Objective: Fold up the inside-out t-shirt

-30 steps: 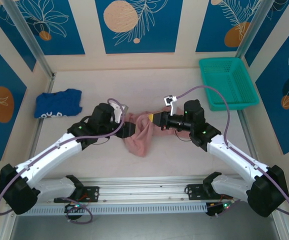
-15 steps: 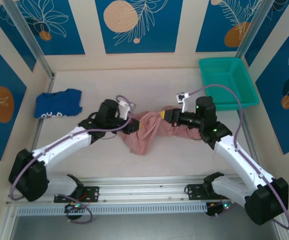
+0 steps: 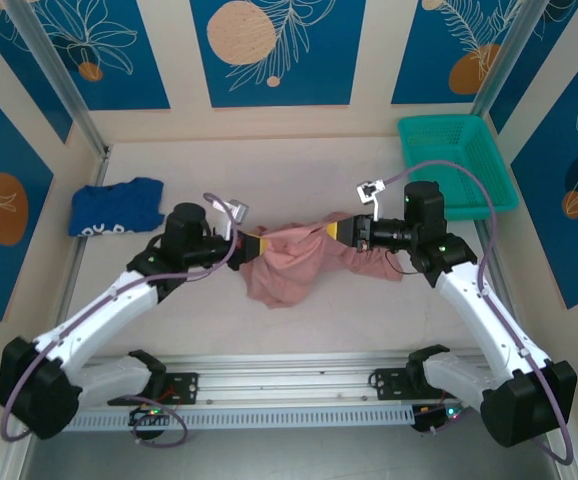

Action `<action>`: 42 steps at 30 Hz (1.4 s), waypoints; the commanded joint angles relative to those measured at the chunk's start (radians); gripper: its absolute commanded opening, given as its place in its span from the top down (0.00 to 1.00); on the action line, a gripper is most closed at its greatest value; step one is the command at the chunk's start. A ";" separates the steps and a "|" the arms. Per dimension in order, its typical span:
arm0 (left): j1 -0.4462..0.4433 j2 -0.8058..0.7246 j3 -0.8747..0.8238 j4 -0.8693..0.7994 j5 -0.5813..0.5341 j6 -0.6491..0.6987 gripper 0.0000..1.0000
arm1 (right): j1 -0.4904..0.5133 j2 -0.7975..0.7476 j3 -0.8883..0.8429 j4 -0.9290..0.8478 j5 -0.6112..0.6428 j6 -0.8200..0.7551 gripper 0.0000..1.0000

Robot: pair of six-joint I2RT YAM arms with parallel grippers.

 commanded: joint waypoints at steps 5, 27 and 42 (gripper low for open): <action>-0.038 0.137 0.096 -0.167 -0.290 0.091 0.66 | 0.059 0.024 -0.026 0.154 -0.119 0.088 1.00; -0.295 0.196 0.285 -0.137 -0.423 0.218 0.33 | 0.094 0.073 -0.021 0.113 -0.067 0.057 1.00; -0.248 0.198 0.286 -0.214 -0.425 0.219 0.60 | 0.070 0.051 -0.014 0.065 -0.054 0.027 1.00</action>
